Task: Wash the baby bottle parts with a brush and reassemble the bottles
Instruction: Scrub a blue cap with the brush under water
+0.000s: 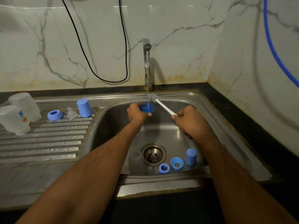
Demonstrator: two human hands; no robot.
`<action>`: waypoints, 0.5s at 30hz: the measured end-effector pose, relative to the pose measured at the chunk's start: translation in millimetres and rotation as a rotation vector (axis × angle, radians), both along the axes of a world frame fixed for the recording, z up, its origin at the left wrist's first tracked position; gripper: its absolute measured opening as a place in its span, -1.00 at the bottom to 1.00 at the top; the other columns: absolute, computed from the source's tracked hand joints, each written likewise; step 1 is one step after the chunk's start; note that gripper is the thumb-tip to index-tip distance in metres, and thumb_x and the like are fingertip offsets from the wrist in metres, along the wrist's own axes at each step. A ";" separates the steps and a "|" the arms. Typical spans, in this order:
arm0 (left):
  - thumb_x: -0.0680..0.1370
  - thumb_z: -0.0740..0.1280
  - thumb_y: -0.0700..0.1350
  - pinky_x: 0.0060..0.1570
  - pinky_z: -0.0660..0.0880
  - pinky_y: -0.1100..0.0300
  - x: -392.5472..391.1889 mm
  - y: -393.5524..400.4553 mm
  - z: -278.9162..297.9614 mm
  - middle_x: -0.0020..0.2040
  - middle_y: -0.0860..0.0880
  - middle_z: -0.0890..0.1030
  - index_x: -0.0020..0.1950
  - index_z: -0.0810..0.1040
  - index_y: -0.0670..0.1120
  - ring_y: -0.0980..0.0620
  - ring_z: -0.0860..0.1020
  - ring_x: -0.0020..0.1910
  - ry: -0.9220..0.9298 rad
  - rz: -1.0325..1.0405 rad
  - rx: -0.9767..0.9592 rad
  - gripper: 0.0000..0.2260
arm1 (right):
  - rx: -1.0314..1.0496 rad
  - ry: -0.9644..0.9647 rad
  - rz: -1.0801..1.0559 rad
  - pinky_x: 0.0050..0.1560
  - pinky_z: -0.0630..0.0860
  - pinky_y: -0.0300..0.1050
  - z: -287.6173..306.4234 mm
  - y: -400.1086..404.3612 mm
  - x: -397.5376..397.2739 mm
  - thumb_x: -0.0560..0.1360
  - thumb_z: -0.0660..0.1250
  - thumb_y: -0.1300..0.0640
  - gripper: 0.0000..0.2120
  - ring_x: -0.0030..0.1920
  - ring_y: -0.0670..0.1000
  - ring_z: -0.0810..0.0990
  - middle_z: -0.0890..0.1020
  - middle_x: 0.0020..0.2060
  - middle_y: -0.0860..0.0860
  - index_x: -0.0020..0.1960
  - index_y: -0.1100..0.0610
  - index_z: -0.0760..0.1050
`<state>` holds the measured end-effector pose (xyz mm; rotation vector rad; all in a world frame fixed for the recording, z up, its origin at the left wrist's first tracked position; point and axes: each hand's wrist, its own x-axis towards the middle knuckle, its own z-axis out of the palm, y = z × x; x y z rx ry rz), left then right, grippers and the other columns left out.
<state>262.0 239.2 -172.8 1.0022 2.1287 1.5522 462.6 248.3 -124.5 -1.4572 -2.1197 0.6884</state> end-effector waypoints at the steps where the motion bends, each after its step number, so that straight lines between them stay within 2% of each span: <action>1: 0.45 0.51 -0.29 0.29 0.52 0.00 0.6 -0.4 0.6 0.31 -0.15 0.55 0.35 0.49 -0.17 -0.08 0.54 0.29 0.014 0.016 0.036 -0.51 | -0.002 -0.004 -0.002 -0.41 0.43 -0.16 0.1 -0.3 -0.2 0.63 0.31 -0.02 -0.75 -0.43 -0.04 0.50 0.53 -0.41 0.02 -0.06 0.13 0.61; 5: 0.45 0.51 -0.28 0.30 0.52 -0.04 2.9 0.4 3.7 0.32 -0.15 0.55 0.36 0.49 -0.18 -0.09 0.54 0.30 0.029 -0.024 0.009 -0.51 | 0.000 -0.028 -0.021 -0.42 0.40 -0.19 1.0 -2.0 -1.2 0.64 0.31 -0.02 -0.77 -0.42 -0.06 0.50 0.54 -0.38 0.02 -0.04 0.13 0.59; 8: 0.47 0.51 -0.24 0.27 0.54 -0.01 2.0 2.6 3.1 0.30 -0.13 0.55 0.35 0.49 -0.15 -0.06 0.55 0.27 0.036 0.061 0.105 -0.53 | 0.004 -0.037 -0.018 -0.43 0.39 -0.20 2.0 -2.5 -0.7 0.64 0.31 -0.02 -0.77 -0.43 -0.06 0.49 0.53 -0.39 0.02 -0.04 0.13 0.59; 11: 0.45 0.53 -0.22 0.28 0.54 -0.01 5.7 3.6 1.7 0.27 -0.13 0.59 0.34 0.51 -0.16 -0.06 0.58 0.25 0.060 -0.015 0.026 -0.52 | 0.010 -0.039 -0.024 -0.43 0.40 -0.17 1.0 -2.7 -0.7 0.63 0.31 -0.02 -0.76 -0.42 -0.05 0.50 0.54 -0.39 0.03 -0.05 0.13 0.60; 15: 0.46 0.52 -0.21 0.28 0.53 0.01 6.7 4.9 -1.7 0.29 -0.14 0.57 0.36 0.49 -0.17 -0.07 0.56 0.26 0.093 0.046 0.036 -0.52 | 0.019 -0.037 -0.029 -0.45 0.38 -0.19 -1.2 -1.8 -0.2 0.64 0.31 -0.03 -0.75 -0.45 -0.06 0.49 0.52 -0.41 0.02 -0.07 0.12 0.58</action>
